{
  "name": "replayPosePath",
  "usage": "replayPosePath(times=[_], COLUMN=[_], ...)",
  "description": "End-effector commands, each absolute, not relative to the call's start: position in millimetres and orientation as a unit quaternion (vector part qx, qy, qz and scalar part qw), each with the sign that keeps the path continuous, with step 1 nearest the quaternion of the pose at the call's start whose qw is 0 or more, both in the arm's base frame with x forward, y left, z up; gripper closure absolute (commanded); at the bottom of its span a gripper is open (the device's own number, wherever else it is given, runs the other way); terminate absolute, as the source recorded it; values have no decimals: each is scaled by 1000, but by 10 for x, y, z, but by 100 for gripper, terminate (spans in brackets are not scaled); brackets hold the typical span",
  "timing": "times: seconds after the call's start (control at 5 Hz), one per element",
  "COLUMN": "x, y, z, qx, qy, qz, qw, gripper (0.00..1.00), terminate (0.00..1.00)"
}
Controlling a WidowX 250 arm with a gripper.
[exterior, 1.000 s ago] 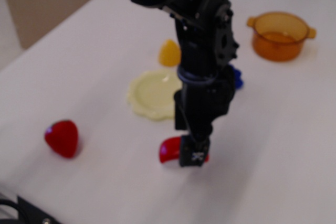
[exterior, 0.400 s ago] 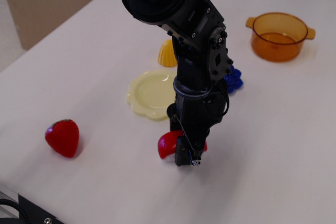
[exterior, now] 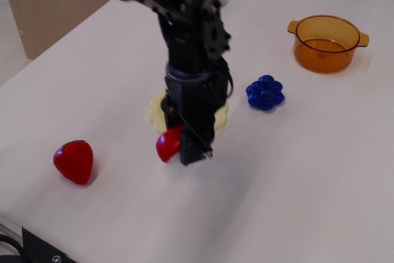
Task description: Put sushi on plate
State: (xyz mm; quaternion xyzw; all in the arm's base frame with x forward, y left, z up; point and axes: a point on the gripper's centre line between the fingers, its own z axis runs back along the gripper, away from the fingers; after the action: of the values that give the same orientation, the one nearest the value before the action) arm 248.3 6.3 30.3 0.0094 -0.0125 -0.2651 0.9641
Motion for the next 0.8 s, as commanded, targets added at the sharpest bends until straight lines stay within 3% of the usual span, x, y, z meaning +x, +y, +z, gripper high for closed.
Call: replayPosePath(times=[0.0,0.4,0.6], x=[2759,3019,2978], y=[344,335,335], z=[493,378,410], qx=[13,7,7], qy=[-69,-57,-62], qz=[-198,-204,-189], qw=[978,977,980], gripper=[100,100,0], terminate=[0,0,0])
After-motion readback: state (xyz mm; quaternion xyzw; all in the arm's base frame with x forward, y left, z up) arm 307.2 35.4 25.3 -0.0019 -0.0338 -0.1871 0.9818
